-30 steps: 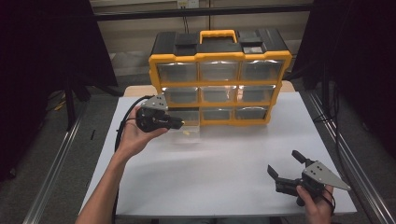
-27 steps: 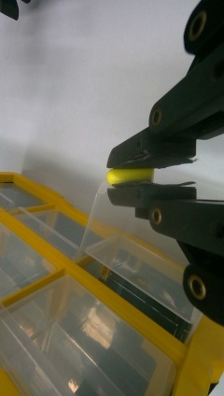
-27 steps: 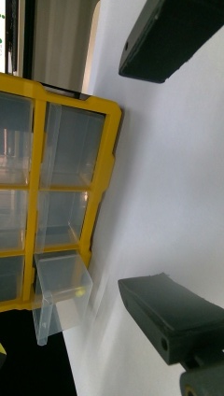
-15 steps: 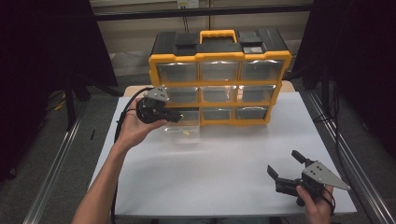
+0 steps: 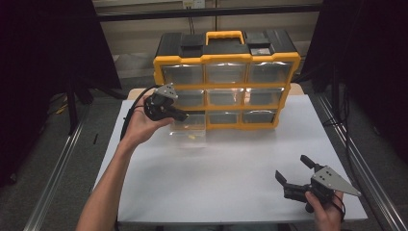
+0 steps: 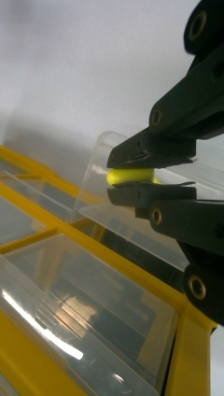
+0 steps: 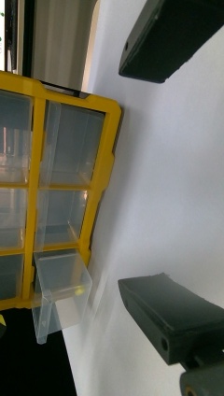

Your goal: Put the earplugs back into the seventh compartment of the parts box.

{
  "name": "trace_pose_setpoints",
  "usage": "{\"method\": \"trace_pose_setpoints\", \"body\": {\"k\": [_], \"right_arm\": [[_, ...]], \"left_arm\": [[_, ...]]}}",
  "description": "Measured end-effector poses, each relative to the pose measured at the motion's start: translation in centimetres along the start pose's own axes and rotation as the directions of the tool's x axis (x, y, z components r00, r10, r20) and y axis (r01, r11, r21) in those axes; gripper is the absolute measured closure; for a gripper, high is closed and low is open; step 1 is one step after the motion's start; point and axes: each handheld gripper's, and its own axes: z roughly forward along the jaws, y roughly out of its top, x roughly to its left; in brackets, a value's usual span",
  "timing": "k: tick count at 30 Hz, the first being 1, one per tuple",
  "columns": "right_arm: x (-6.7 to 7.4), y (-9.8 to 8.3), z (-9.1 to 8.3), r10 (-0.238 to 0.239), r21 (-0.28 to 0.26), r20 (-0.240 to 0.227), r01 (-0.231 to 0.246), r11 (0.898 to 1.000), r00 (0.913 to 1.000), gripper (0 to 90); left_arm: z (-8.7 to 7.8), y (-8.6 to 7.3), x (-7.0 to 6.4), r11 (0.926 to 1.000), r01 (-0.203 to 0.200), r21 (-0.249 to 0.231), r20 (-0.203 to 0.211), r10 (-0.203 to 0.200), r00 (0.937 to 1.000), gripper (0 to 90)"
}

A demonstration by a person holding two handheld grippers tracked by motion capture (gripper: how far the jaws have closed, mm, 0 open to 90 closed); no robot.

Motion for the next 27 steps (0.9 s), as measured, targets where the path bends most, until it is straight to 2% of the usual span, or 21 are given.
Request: {"method": "trace_pose_setpoints", "body": {"k": [5, 10, 17, 27], "right_arm": [[0.0, 0.0, 0.0, 0.0, 0.0, 0.0, 0.0, 1.0, 1.0, 1.0], [0.0, 0.0, 0.0, 0.0, 0.0, 0.0, 0.0, 1.0, 1.0, 1.0], [0.0, 0.0, 0.0, -0.001, -0.001, 0.0, 0.001, 1.0, 1.0, 1.0], [0.0, 0.0, 0.0, -0.001, 0.0, -0.001, 0.001, 1.0, 1.0, 1.0]], "left_arm": [[0.7, -0.1, 0.6, 0.9994, 0.007, 0.035, 0.002, -0.007, 1.0, 81.0], [1.3, -0.1, 0.4, 0.9985, 0.001, 0.055, 0.0, -0.001, 1.0, 81.0], [2.6, -0.2, 0.7, 0.9945, -0.001, 0.105, 0.016, -0.001, 0.9999, 81.0], [4.0, -0.5, 0.8, 0.9885, -0.002, 0.151, 0.007, 0.001, 1.0, 80.5]]}}
